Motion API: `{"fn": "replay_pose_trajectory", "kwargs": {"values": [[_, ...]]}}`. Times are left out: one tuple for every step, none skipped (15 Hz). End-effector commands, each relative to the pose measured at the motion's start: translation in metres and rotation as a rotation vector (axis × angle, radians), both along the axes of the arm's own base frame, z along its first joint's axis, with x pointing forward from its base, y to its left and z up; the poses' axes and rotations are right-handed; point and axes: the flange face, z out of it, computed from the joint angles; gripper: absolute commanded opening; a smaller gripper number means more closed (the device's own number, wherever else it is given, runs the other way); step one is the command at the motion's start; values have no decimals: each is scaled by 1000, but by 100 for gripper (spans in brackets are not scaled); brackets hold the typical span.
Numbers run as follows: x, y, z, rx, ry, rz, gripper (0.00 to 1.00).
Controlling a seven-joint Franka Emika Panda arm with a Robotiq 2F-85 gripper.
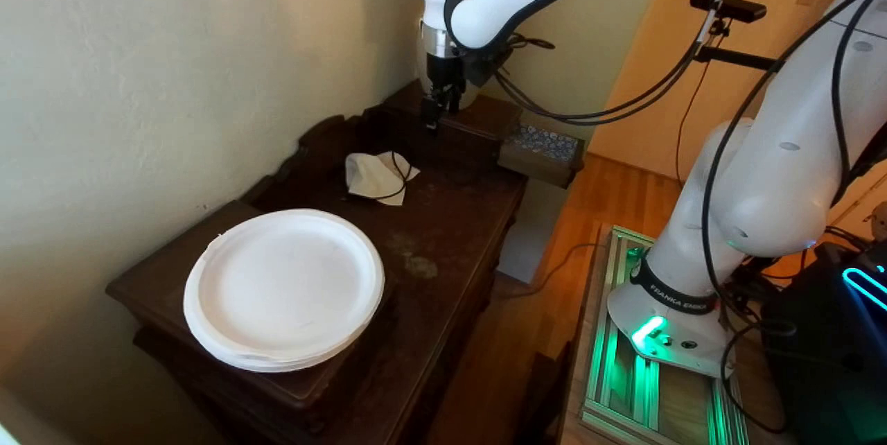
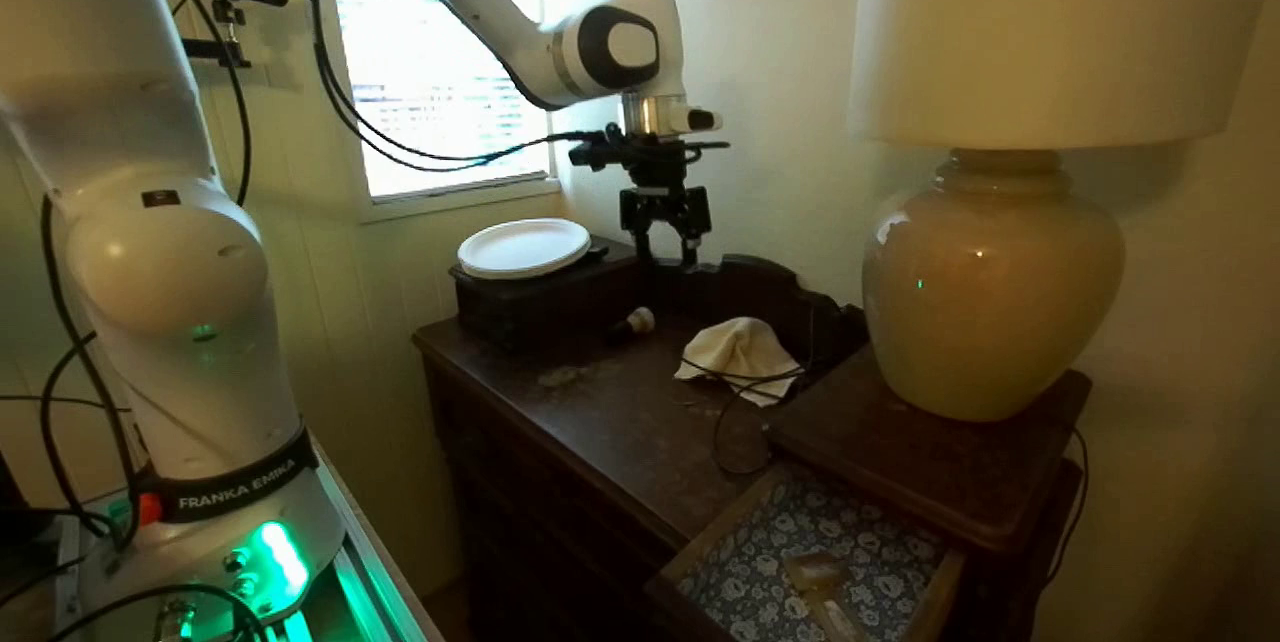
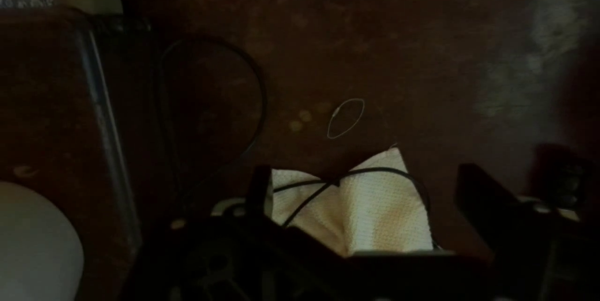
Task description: Remove the brown sachet from the open drawer and put it on the table
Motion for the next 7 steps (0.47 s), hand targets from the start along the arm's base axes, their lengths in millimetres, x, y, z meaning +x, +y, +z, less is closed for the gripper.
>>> {"fn": "replay_pose_trajectory", "kwargs": {"values": [[-28,38,51,53,24,9,100],[-34,47,63,72,17,19,100],[-18,36,43,34,20,14,100],[-23,44,55,44,15,19,100],[-27,48,62,48,9,23,100],[-29,49,65,48,6,23,100],[-29,48,66,49,6,22,100]]}}
